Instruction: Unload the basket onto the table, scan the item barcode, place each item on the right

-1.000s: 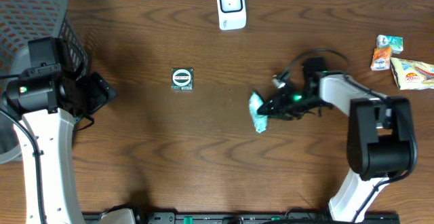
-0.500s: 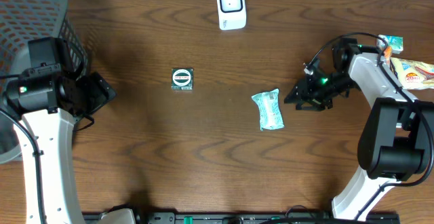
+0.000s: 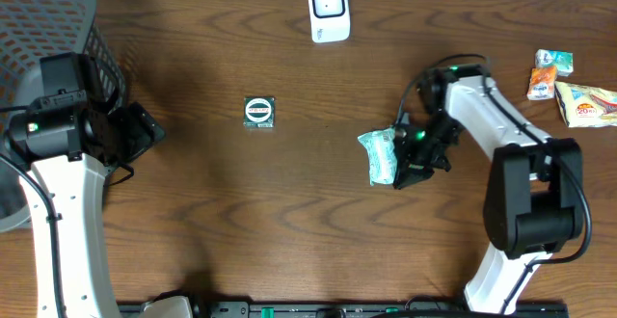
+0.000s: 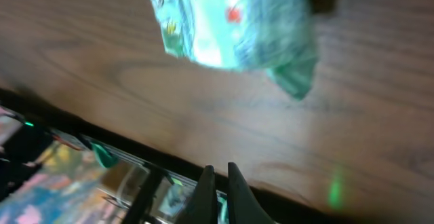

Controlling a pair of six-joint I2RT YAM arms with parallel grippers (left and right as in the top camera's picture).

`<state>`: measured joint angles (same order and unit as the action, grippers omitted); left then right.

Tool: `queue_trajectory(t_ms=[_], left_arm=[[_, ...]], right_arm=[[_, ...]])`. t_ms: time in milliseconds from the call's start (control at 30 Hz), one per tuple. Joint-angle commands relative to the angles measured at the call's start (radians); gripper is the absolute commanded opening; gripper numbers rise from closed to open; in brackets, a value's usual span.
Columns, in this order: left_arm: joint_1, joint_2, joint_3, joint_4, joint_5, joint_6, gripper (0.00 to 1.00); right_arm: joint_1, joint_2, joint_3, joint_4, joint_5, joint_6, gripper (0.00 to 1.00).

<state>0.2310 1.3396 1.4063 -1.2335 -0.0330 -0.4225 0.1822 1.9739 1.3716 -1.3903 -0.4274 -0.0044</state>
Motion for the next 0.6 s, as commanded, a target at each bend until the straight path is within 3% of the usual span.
queue_trajectory(t_ms=[0,167,267,567], left_arm=[[0.003,-0.004,-0.002,-0.005,-0.016,-0.006,0.98],[0.003,-0.004,-0.002,-0.005,-0.016,-0.006,0.98],[0.003,-0.004,-0.002,-0.005,-0.016,-0.006,0.98],[0.003,-0.004,-0.002,-0.005,-0.016,-0.006,0.97]], right_arm=[[0.045,-0.005,-0.015,0.003,0.101,0.04,0.02],[0.09,-0.005,-0.053,0.05,0.208,0.151,0.05],[0.095,-0.005,-0.079,0.11,0.209,0.194,0.01],[0.086,-0.005,-0.127,0.412,0.248,0.33,0.01]])
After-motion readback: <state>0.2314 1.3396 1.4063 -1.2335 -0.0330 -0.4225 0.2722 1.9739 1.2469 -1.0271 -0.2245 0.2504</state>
